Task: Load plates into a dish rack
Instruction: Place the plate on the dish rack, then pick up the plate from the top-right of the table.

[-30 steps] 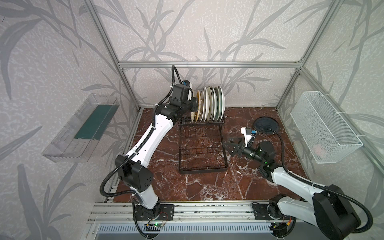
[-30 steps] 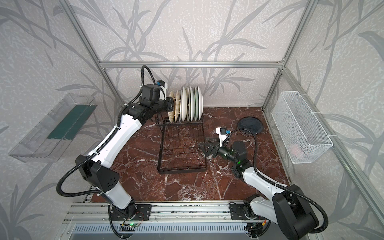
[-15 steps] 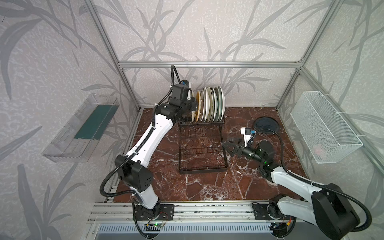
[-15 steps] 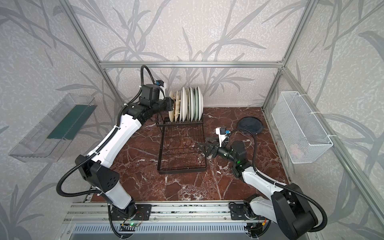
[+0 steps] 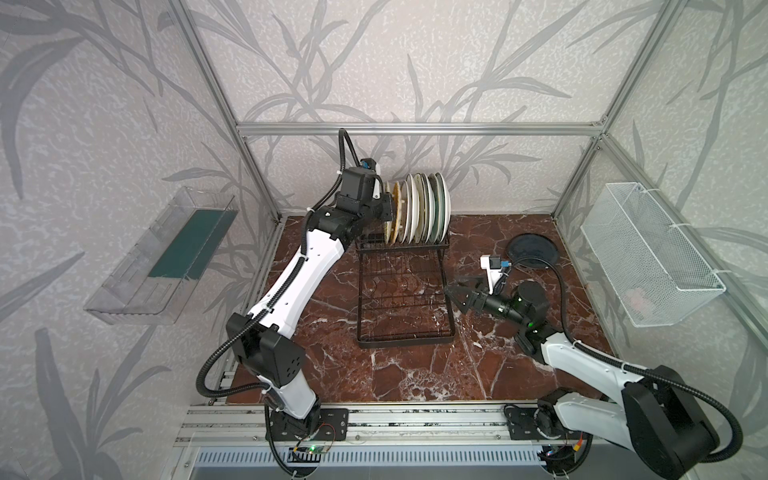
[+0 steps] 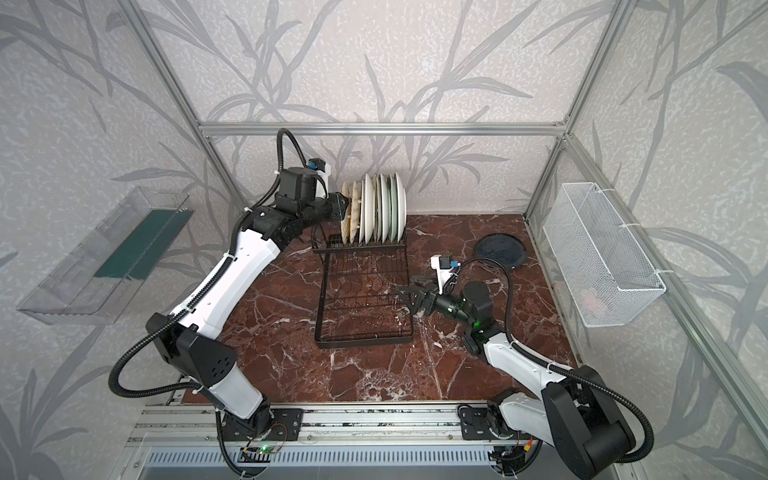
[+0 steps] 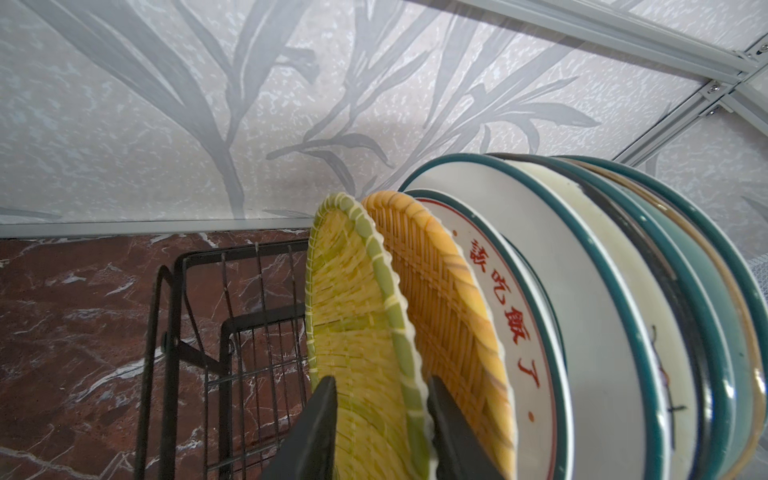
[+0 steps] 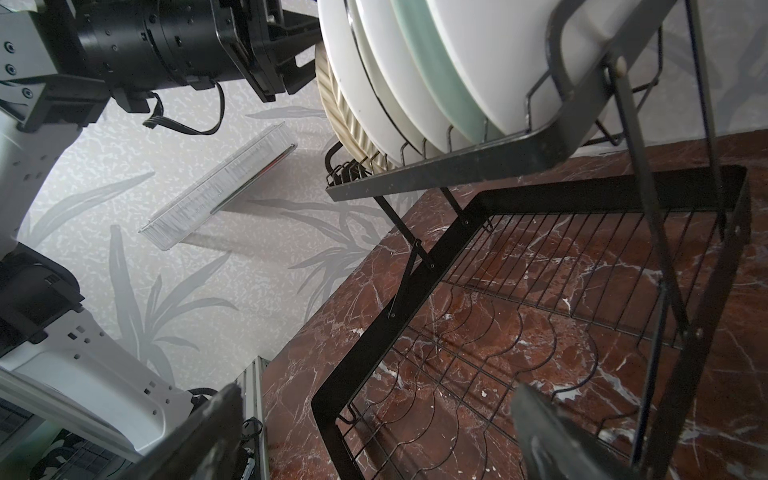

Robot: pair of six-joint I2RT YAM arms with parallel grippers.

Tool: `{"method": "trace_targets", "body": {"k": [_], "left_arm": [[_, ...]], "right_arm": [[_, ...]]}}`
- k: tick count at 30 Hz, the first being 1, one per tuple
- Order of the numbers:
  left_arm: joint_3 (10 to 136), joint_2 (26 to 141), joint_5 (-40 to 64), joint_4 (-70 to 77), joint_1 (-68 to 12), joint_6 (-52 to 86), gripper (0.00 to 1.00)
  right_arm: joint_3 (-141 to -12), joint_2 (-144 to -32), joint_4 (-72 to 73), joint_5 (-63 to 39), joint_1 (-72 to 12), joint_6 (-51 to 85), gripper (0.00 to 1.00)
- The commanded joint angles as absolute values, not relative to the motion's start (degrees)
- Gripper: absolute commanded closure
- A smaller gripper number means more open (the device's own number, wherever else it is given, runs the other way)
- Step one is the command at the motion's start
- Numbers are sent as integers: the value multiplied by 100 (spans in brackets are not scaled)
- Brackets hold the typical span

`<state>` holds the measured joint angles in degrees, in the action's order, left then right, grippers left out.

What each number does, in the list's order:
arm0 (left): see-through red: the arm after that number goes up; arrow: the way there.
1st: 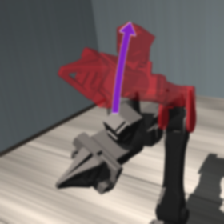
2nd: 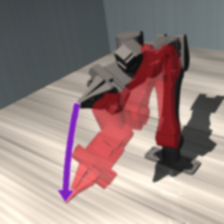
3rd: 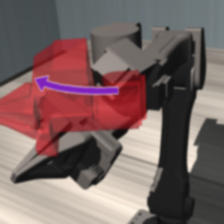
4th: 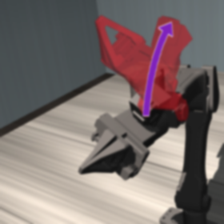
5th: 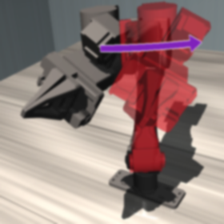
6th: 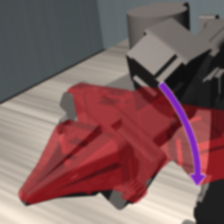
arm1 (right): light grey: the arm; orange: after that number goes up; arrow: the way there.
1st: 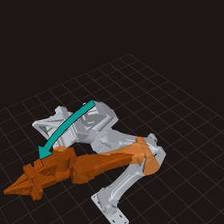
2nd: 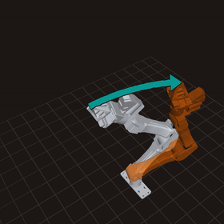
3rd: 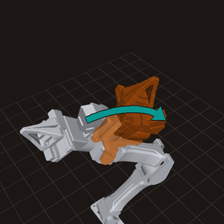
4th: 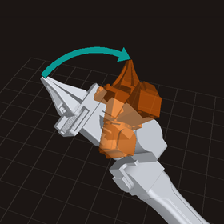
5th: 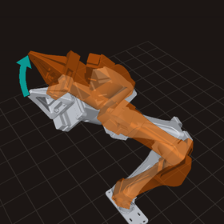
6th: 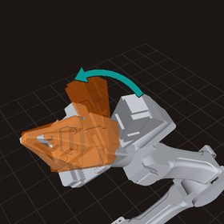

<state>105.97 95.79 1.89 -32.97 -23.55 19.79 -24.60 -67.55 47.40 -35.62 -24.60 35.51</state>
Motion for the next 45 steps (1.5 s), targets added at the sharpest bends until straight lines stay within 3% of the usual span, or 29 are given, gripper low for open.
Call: {"method": "trace_targets", "body": {"k": [1,7,12,20,26,34,45], "left_arm": [[10756,9219,262,-3288,-2342,2099,62],[10814,8901,492,-3338,-2303,2287,57],[10317,8165,896,-3127,-2270,2537,45],[8143,6005,1548,-2370,-2232,2425,17],[6499,4519,2517,-2291,-2232,1803,2],[4108,3988,3742,-456,-2232,2921,1],[3789,4186,4077,-227,-2215,3427,1]], "right_arm": [[-2566,-6715,4861,-3595,-2485,3520,1],[-2565,-6656,4805,-3586,-2487,3500,1],[-2601,-6527,4524,-3481,-2487,3384,1],[-2718,-6085,3584,-3036,-2372,3182,1],[-2789,-5774,2780,-2688,-1710,3551,1],[-2814,-6033,1361,-1757,-136,4322,1],[-3270,-8209,2222,-1098,1281,5282,0]]}}
